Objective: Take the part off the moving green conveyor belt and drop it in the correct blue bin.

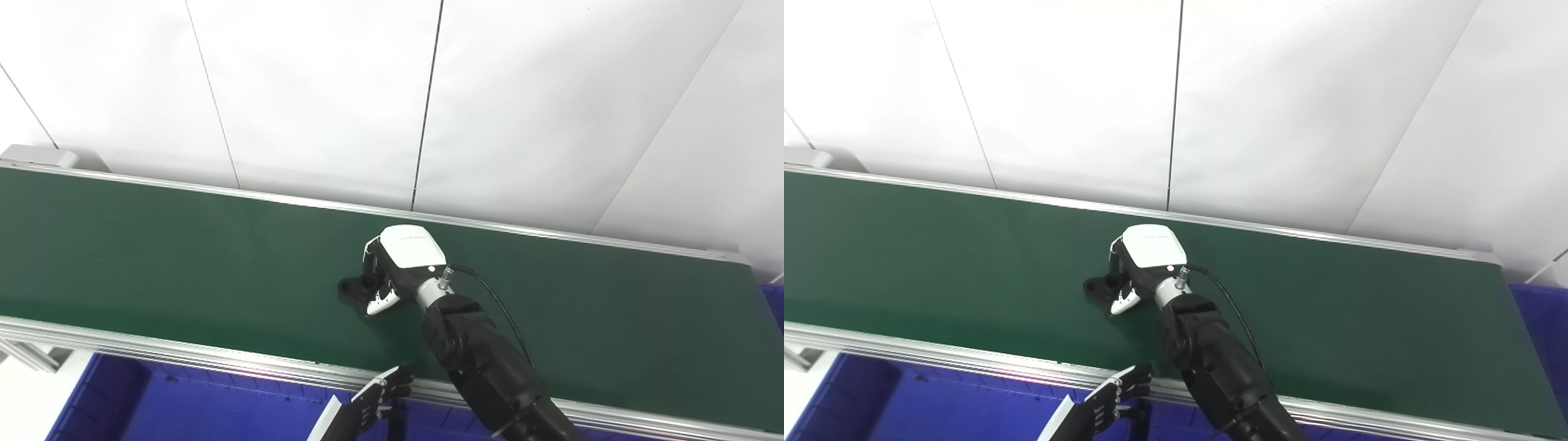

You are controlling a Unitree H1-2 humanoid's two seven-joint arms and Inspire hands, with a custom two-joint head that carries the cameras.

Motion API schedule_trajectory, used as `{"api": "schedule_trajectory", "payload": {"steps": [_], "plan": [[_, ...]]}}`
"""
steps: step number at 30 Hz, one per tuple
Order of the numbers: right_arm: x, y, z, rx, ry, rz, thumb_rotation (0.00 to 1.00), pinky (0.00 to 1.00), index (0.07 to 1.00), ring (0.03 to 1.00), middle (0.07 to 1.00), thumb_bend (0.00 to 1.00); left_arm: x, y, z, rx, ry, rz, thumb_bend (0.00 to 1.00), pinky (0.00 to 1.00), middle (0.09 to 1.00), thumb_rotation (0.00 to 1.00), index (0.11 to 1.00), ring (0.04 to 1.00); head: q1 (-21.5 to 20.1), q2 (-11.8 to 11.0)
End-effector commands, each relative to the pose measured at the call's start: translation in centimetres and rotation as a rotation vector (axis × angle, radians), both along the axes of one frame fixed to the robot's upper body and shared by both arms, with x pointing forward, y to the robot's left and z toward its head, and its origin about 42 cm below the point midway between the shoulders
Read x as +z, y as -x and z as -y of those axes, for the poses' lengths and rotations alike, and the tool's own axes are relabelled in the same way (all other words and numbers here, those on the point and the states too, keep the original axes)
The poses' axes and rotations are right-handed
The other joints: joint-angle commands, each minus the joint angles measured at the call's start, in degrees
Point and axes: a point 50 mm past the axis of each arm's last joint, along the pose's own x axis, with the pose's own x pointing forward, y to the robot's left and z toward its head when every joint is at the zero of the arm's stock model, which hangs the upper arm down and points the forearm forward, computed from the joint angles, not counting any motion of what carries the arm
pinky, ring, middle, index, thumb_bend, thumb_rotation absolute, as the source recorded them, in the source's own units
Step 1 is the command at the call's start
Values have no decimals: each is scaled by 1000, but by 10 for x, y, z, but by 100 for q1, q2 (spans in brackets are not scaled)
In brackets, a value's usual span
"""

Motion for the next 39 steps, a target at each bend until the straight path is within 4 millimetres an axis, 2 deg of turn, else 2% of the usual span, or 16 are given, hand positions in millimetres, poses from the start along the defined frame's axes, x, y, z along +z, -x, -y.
{"api": "schedule_trajectory", "payload": {"steps": [1, 11, 16, 20, 24, 28, 30, 32, 35, 36, 39], "plan": [[-6, 1, 7, -37, 17, -14, 0, 124, 484, 185, 469, 527, 13, -3, 14, -15, 56, 47, 885, 720, 881, 603, 874, 854, -7, -8], [13, 12, 9, -31, -170, 38, 1, 184, 487, 248, 471, 524, 12, -3, 11, -7, 54, 56, 887, 733, 876, 613, 871, 856, -128, 20], [33, 21, 11, -10, -248, 83, 1, 139, 486, 196, 469, 523, 11, -3, 8, -3, 44, 58, 898, 748, 867, 632, 870, 860, -200, 31], [50, 28, 13, 1, -275, 112, 1, 131, 486, 189, 469, 523, 11, -3, 7, 0, 49, 60, 894, 757, 869, 631, 869, 862, -274, 49], [62, 36, 25, 9, -281, 154, 0, 127, 486, 184, 469, 523, 12, -3, 3, 3, 52, 56, 895, 766, 880, 632, 872, 864, -407, 111], [64, 46, 38, -5, -253, 152, 1, 168, 487, 235, 471, 522, 10, -2, -3, 4, 66, 46, 893, 792, 892, 630, 878, 877, -660, 89], [60, 53, 45, -20, -254, 153, 0, 162, 487, 226, 471, 522, 8, -2, -9, 6, 65, 40, 887, 803, 889, 630, 881, 878, -884, -68], [58, 59, 48, -35, -249, 149, 0, 161, 486, 226, 471, 523, 8, -1, -15, 6, 61, 36, 880, 808, 887, 630, 884, 877, -1064, -84], [62, 69, 59, -40, -228, 154, 0, 151, 487, 213, 470, 523, 12, 0, -21, 7, 67, 29, 883, 814, 876, 647, 884, 876, -1283, 15], [65, 73, 62, -40, -224, 158, 0, 160, 487, 224, 471, 523, 15, 1, -24, 10, 75, 24, 886, 825, 877, 652, 886, 881, -1457, 180], [70, 80, 67, -40, -218, 160, 0, 195, 488, 260, 473, 522, 22, 2, -30, 16, 80, 32, 869, 846, 886, 672, 897, 895, -1636, 297]]}}
